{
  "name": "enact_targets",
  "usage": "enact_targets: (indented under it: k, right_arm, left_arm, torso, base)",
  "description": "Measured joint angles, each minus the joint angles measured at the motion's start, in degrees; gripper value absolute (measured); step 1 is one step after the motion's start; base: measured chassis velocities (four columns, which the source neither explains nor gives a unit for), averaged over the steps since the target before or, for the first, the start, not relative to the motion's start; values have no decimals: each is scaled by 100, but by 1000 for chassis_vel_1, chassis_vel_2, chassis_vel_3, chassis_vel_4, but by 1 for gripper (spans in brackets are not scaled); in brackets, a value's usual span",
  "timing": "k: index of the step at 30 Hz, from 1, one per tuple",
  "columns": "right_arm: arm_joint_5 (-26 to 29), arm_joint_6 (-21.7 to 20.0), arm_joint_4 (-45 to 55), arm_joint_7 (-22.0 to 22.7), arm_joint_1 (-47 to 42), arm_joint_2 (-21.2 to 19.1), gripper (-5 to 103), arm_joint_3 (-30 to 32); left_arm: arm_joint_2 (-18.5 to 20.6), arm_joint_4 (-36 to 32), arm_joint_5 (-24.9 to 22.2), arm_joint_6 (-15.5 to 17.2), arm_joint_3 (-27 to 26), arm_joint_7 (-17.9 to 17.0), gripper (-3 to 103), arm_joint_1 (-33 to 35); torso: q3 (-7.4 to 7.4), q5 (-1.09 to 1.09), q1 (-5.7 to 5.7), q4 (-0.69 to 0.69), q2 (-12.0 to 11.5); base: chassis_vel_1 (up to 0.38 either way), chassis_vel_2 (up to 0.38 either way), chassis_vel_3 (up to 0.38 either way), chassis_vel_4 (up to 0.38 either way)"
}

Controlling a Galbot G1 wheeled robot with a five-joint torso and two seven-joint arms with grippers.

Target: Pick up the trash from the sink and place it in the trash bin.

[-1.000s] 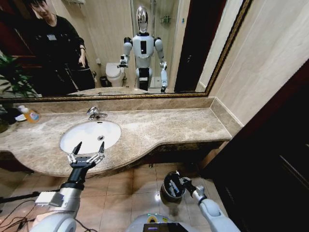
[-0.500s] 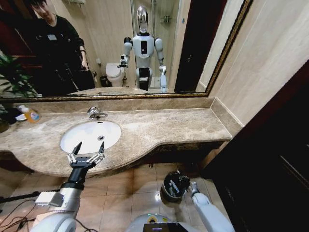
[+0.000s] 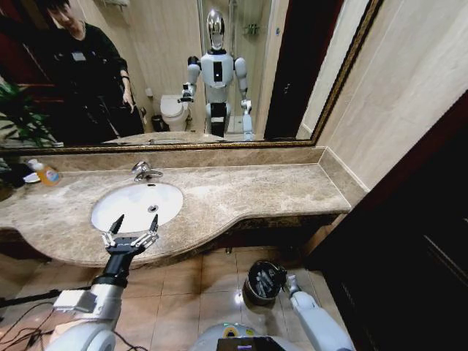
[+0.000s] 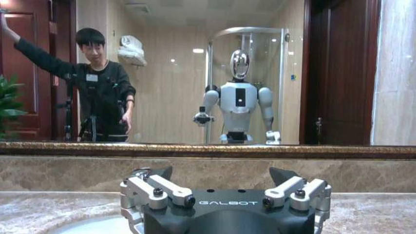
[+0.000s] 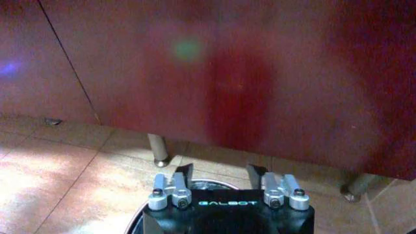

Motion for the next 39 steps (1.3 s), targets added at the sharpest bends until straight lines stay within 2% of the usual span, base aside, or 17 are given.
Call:
enact_targets:
  k: [2,4,5,7,8,11,17,18,19,21,22,26,27,30,31,39]
  right_arm:
    - [0,-1,7,-4,-7,-4,57,1]
    - [9,-1,37,-10,-24,-16,68,7]
    - [9,-1,37,-10,-24,-16,68,7]
    - [50,-4,101,-20,-60,-27,79,20]
    - [50,-4,101,-20,-60,-27,79,20]
    - [23,-78,236,16,-131,-70,95,25]
    - [108,-502,936,162,-418,-186,100,64]
    - [176,-543,1042,173,-465,-197,100,73]
    - [467,-638,1516,239,-674,-258,100,86]
    - [563,-681,1727,296,-763,-293,100,97]
    - [738,-805,2203,415,-972,-382,100,160]
    - [968,-783,2629,519,-1126,-492,100,247]
    - [1028,-518,2992,610,-1190,-568,100,536]
    - [1020,-469,3262,494,-1249,-555,100,851]
    - [1142,-516,3609,227,-1335,-509,100,1198]
    - [1685,-626,4934,-230,-1624,-711,100,1820]
  left_arm:
    - [0,0,0,0,0,0,100,0]
    - [0,0,0,0,0,0,100,0]
    - [0,0,0,0,0,0,100,0]
    - [0,0,0,0,0,0,100,0]
    - [0,0,0,0,0,0,100,0]
    - [0,0,0,0,0,0,100,0]
    - [0,0,0,0,0,0,100,0]
    - [0,0,0,0,0,0,100,0]
    - [0,0,0,0,0,0,100,0]
    - [0,0,0,0,0,0,100,0]
    - [0,0,0,0,0,0,100,0]
    - [0,0,0,0,0,0,100,0]
    - [0,0,0,0,0,0,100,0]
    - [0,0,0,0,0,0,100,0]
    - [0,0,0,0,0,0,100,0]
    - [0,0,0,0,0,0,100,0]
  torso:
    - [0,0,0,0,0]
    - [0,0,0,0,0]
    - [0,0,0,0,0]
    - [0,0,0,0,0]
    - [0,0,0,0,0]
    - [0,0,0,0,0]
    - [0,0,0,0,0]
    - [0,0,0,0,0]
    - [0,2,0,0,0]
    - [0,1,0,1,0]
    - [0,0,0,0,0]
    - [0,0,0,-1,1]
    - [0,1,0,0,1]
    - [0,-1,0,0,1]
    - [0,1,0,-1,1]
    - [0,1,0,0,1]
  base:
    - [0,0,0,0]
    - [0,0,0,0]
    - [0,0,0,0]
    - [0,0,0,0]
    - [0,0,0,0]
    - [0,0,0,0]
    - [0,0,0,0]
    - [0,0,0,0]
    - [0,0,0,0]
    - [0,0,0,0]
    - [0,0,0,0]
    - [0,0,0,0]
    - [0,0,0,0]
    - [0,0,0,0]
    - [0,0,0,0]
    - [0,0,0,0]
